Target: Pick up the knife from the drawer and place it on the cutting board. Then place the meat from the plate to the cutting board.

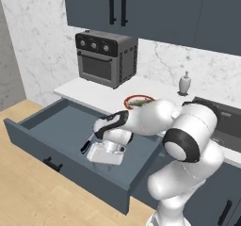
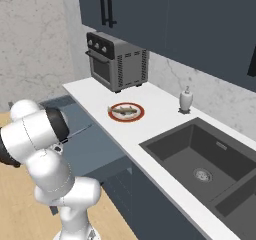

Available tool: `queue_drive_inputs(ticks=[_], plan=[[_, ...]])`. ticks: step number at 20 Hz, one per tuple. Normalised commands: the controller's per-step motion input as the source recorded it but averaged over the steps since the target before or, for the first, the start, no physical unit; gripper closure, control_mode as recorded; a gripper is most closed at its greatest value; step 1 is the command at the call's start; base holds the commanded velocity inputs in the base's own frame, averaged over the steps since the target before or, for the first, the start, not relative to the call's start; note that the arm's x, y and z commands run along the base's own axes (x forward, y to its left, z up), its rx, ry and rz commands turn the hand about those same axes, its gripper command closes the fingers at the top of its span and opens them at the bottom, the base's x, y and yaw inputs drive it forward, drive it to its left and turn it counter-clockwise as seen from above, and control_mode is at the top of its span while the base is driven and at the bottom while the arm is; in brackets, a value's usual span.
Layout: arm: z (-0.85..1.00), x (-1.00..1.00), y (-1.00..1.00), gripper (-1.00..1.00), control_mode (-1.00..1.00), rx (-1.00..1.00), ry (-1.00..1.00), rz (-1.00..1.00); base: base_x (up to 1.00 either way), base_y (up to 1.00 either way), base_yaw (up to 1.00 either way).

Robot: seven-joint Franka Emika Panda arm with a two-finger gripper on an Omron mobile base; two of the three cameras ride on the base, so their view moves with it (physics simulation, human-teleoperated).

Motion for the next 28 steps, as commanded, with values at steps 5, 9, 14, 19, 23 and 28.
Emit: queue_drive_inputs(ticks=[5, 9, 14, 19, 23, 28], plan=[[0.8, 0.91, 0.42, -1.0, -1.0, -0.07, -0.13, -0.08, 0.0, 0.0, 0.0], [0.0, 1.0, 0.31, -1.0, -1.0, -0.09, 0.0, -0.26, 0.0, 0.0, 0.0], [-0.01, 1.0, 0.02, -1.0, -1.0, -0.08, 0.0, -0.28, 0.0, 0.0, 0.0], [-0.43, 0.98, 0.0, -1.0, -1.0, -0.08, 0.0, -0.25, 0.0, 0.0, 0.0], [-0.54, 0.6, 0.02, -1.0, -1.0, -0.15, 0.04, -0.05, 0.0, 0.0, 0.0], [-0.39, 0.46, 0.0, -1.0, -1.0, -0.11, 0.02, -0.01, 0.0, 0.0, 0.0]])
